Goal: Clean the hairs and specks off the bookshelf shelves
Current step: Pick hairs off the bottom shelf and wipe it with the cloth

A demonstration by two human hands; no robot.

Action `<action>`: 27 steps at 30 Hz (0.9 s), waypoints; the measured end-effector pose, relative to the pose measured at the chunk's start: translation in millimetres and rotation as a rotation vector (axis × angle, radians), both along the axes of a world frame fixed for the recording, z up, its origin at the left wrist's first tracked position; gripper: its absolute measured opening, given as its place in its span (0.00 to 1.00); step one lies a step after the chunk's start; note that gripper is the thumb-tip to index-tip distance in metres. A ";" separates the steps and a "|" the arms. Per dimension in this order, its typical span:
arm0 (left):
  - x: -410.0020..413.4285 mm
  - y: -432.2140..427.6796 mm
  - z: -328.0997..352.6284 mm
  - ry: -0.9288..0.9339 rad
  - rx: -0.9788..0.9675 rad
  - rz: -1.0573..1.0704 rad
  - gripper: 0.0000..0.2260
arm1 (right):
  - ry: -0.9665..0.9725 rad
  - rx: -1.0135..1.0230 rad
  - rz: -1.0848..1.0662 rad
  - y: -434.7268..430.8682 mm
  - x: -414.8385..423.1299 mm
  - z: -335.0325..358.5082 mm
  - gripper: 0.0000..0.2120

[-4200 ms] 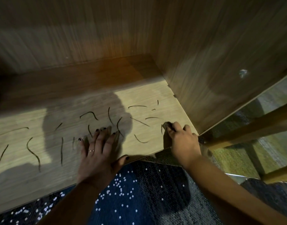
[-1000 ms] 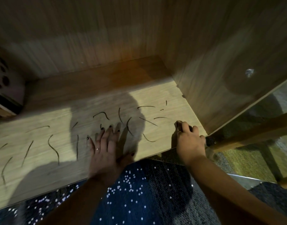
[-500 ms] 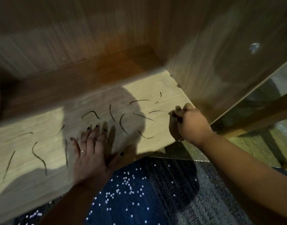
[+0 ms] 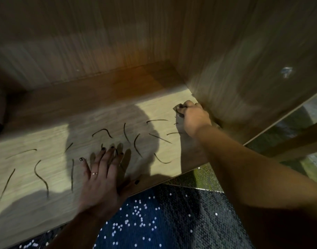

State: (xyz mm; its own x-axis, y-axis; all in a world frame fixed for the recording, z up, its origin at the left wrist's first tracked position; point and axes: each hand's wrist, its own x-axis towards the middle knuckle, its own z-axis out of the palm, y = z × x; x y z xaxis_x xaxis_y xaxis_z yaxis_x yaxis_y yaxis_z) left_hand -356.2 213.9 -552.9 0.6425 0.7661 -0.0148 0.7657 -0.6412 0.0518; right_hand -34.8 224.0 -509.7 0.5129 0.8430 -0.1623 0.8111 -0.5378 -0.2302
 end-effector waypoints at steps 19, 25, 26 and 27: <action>-0.6 1.5 1.7 0.024 -0.076 0.022 0.42 | -0.228 -0.210 0.071 -7.1 -9.3 10.3 0.27; -0.8 1.1 -0.4 0.028 -0.069 0.021 0.44 | -0.231 -0.145 0.115 -31.6 -25.4 6.3 0.28; -0.5 1.3 -0.7 0.027 -0.066 0.018 0.44 | -0.233 -0.134 0.130 -35.3 -31.1 6.1 0.28; -0.5 1.4 -1.2 0.025 -0.061 0.015 0.44 | -0.236 -0.129 0.154 -38.5 -37.6 6.0 0.27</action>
